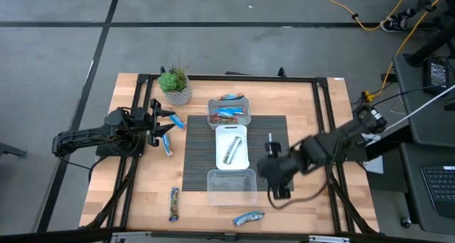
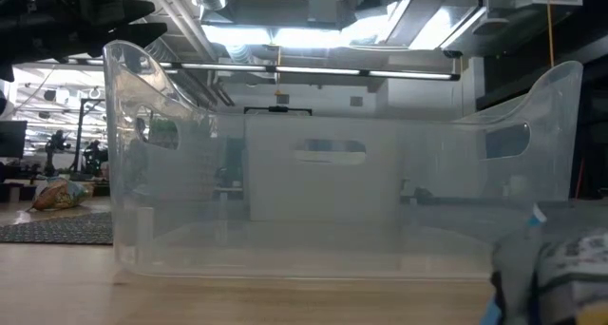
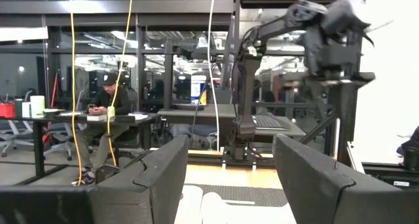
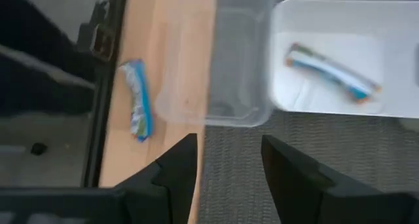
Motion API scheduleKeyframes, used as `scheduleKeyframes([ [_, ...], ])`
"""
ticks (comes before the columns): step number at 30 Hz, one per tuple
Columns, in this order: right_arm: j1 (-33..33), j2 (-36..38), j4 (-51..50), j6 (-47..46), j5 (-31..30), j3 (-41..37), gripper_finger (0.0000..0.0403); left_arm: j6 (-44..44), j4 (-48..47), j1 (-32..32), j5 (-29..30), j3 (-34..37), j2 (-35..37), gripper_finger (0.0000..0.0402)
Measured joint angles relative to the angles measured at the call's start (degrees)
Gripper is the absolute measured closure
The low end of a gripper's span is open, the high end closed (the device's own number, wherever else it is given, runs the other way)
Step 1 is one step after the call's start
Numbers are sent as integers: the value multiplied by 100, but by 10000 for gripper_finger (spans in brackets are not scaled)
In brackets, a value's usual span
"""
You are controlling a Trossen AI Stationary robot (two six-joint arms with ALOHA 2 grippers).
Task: Pick and place Granola Bars by type
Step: Put the right blue granola bar into the transparent bin
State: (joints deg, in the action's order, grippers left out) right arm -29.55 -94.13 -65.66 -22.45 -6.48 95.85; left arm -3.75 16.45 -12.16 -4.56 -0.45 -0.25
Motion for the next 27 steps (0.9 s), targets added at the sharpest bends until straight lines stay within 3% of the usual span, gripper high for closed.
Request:
scheduleKeyframes([
  [11,-884,-867,65,-748,203,0,232,1,0,2,0,-2,0,183],
  [17,-1314,-1215,852,-734,19,0,232,2,0,1,0,-1,0,185],
  [22,-1407,-1711,1236,-788,-14,2,232,2,0,0,0,-2,2,183],
  [27,-1402,-2128,1229,-1159,415,0,223,0,0,1,0,-2,2,184],
])
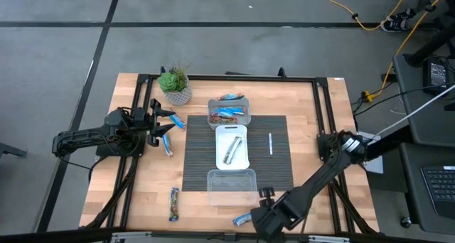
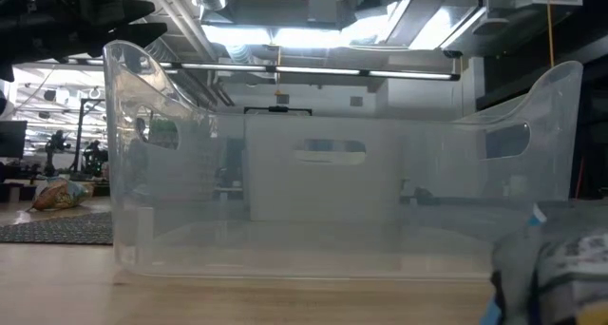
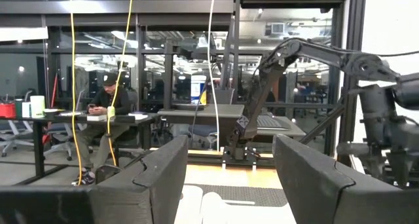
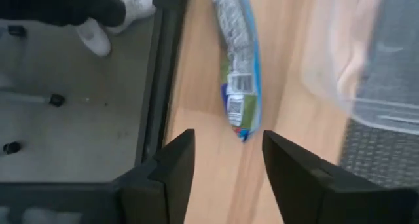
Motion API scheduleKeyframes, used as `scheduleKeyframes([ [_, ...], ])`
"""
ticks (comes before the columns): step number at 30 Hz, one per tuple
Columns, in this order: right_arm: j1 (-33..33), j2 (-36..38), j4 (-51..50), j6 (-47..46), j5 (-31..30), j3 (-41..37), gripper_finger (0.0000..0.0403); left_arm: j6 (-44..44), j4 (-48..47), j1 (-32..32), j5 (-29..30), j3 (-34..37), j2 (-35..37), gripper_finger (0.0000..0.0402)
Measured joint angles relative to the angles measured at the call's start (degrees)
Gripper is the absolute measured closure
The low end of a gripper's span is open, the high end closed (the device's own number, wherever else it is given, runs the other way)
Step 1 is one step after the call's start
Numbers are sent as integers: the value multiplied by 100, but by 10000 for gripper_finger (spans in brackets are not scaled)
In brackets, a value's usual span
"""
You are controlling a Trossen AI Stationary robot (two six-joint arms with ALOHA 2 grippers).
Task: Pick and place Granola Bars by type
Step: Put the right blue granola bar into the transparent bin
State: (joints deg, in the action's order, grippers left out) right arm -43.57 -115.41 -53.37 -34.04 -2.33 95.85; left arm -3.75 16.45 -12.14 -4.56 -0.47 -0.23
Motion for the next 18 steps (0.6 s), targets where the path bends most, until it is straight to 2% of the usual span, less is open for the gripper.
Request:
scheduleKeyframes([
  [11,-53,-60,597,63,-168,-335,128,1,0,-1,0,1,-1,184],
  [18,-36,-64,665,138,-244,-751,114,1,0,-2,0,1,-1,183],
])
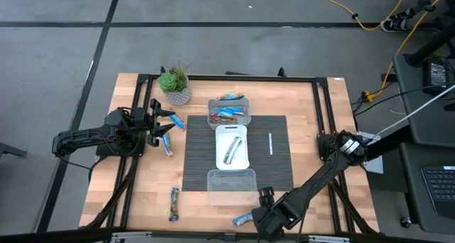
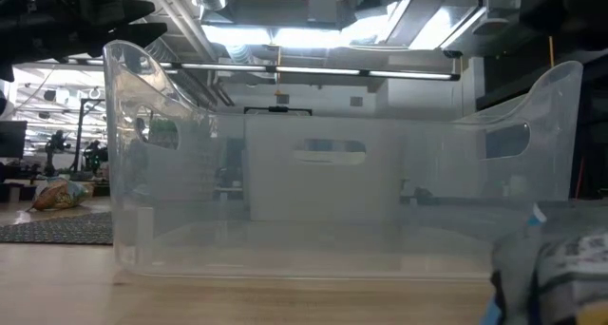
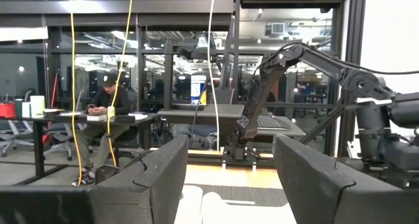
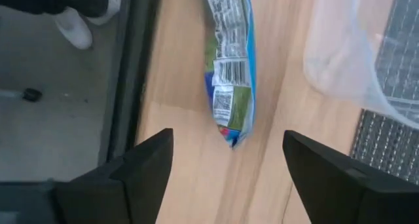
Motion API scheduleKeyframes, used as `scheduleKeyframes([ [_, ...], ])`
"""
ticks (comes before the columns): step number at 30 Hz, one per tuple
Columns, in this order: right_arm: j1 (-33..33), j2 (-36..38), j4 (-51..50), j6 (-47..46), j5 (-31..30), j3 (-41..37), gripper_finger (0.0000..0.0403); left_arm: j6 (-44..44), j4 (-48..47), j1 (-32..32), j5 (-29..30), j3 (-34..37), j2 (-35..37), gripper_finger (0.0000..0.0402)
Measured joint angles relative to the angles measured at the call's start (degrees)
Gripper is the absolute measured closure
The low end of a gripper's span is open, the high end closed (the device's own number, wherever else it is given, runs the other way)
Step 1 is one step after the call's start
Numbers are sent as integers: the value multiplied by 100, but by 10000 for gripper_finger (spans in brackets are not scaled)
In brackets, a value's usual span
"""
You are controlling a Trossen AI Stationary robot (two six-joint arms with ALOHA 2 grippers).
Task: Pick and place Granola Bars by type
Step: Put the right blue granola bar into the transparent bin
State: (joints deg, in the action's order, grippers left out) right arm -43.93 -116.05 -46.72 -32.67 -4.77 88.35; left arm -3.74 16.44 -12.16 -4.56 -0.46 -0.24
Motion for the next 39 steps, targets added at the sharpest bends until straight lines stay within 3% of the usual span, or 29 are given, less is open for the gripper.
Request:
scheduleKeyframes([
  [8,152,7,1093,83,-13,-487,114,0,0,2,0,0,0,184],
  [25,257,7,1725,1,23,-1276,126,1,0,2,0,-1,-1,185],
  [30,259,7,1659,40,38,-1245,183,0,0,1,0,-1,-1,183],
  [39,146,7,1614,-72,931,-1236,363,-1,0,2,0,-1,0,184],
])
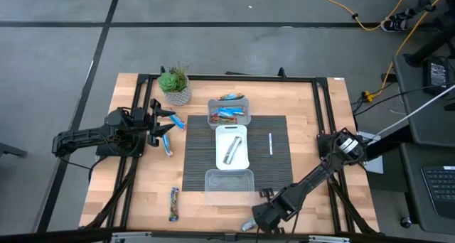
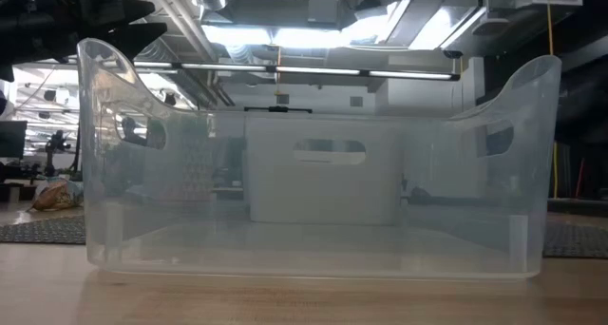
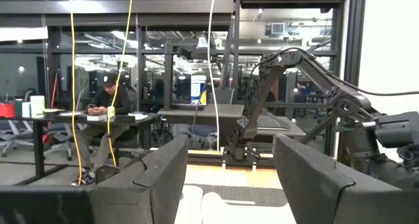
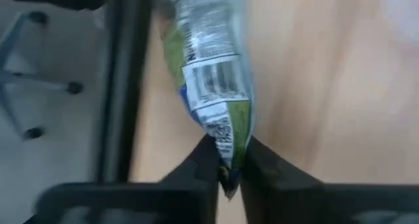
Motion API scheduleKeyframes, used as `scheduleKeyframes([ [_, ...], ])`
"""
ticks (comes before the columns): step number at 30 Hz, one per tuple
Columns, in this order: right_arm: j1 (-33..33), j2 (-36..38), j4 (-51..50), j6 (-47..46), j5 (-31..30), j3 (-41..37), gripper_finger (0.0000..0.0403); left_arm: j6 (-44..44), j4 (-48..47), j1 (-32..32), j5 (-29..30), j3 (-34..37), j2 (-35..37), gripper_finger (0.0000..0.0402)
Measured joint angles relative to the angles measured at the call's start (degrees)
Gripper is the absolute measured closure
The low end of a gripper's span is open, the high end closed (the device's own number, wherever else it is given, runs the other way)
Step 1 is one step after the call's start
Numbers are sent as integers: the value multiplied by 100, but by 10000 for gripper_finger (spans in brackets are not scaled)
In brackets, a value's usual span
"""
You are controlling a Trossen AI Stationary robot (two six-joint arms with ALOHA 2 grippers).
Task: Pick and place Granola Bars by type
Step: Put the right blue granola bar into the transparent bin
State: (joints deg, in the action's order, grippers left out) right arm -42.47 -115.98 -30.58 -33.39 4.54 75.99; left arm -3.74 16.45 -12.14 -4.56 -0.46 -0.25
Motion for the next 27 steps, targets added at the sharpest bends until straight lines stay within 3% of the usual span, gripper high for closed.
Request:
scheduleKeyframes([
  [4,-147,0,-14,-242,315,3,378,0,0,0,0,0,-1,183],
  [8,-360,58,-270,-710,313,4,359,1,0,0,0,-1,-1,185],
  [12,-543,313,-694,-1153,274,4,374,-1,0,-2,0,-1,0,183],
  [20,-591,1174,-1652,-1894,-436,11,379,-1,0,0,0,-1,0,185],
  [27,-473,2002,-3368,-2554,-725,11,383,-1,0,0,0,-1,-1,183],
])
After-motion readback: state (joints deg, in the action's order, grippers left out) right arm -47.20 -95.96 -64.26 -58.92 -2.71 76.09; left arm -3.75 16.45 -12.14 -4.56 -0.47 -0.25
